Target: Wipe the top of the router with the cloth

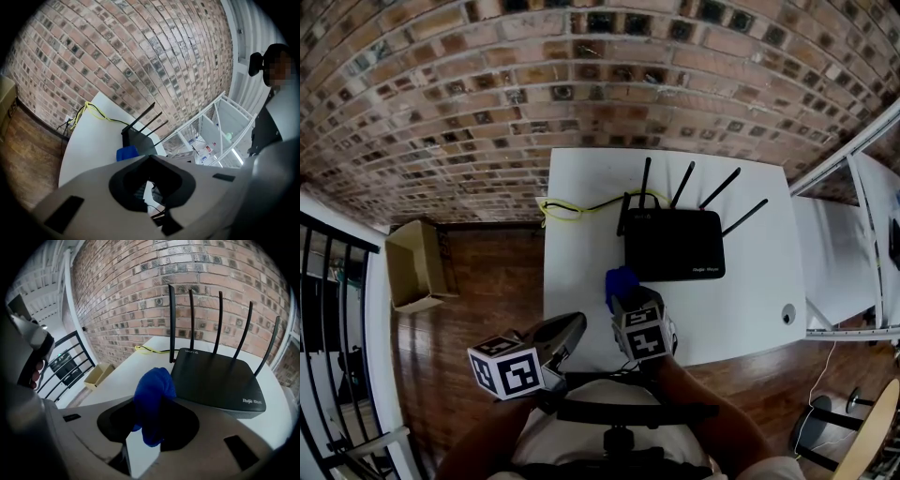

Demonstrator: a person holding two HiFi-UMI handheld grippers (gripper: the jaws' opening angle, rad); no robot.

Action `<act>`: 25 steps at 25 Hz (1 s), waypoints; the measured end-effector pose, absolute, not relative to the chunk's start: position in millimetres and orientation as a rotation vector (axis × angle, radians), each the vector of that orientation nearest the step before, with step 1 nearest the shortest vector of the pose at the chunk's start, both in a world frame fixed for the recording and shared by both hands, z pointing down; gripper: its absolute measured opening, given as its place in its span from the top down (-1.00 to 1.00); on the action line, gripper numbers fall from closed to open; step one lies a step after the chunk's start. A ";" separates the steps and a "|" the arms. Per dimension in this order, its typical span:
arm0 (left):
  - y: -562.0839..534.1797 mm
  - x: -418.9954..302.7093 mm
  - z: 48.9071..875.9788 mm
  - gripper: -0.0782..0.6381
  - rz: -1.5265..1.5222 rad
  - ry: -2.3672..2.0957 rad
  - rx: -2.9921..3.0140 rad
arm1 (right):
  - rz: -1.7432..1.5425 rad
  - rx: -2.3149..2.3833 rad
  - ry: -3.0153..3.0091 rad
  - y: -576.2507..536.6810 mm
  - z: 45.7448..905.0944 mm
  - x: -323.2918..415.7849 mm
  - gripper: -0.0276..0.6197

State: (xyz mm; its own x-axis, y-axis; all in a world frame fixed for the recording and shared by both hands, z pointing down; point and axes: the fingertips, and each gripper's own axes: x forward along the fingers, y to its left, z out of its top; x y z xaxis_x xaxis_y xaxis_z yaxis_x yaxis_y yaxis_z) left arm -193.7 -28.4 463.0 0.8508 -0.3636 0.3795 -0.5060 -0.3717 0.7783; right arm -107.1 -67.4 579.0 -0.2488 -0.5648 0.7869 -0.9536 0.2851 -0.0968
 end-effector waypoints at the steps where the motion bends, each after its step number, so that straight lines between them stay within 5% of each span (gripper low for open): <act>1: -28.8 -194.7 463.1 0.71 0.174 -0.640 2.000 | 0.785 1.367 -1.911 -70.2 579.0 -108.5 0.50; 25: -63.1 -213.8 464.8 0.71 0.163 -0.652 1.973 | 0.899 1.526 -1.715 -129.2 592.4 -114.0 0.50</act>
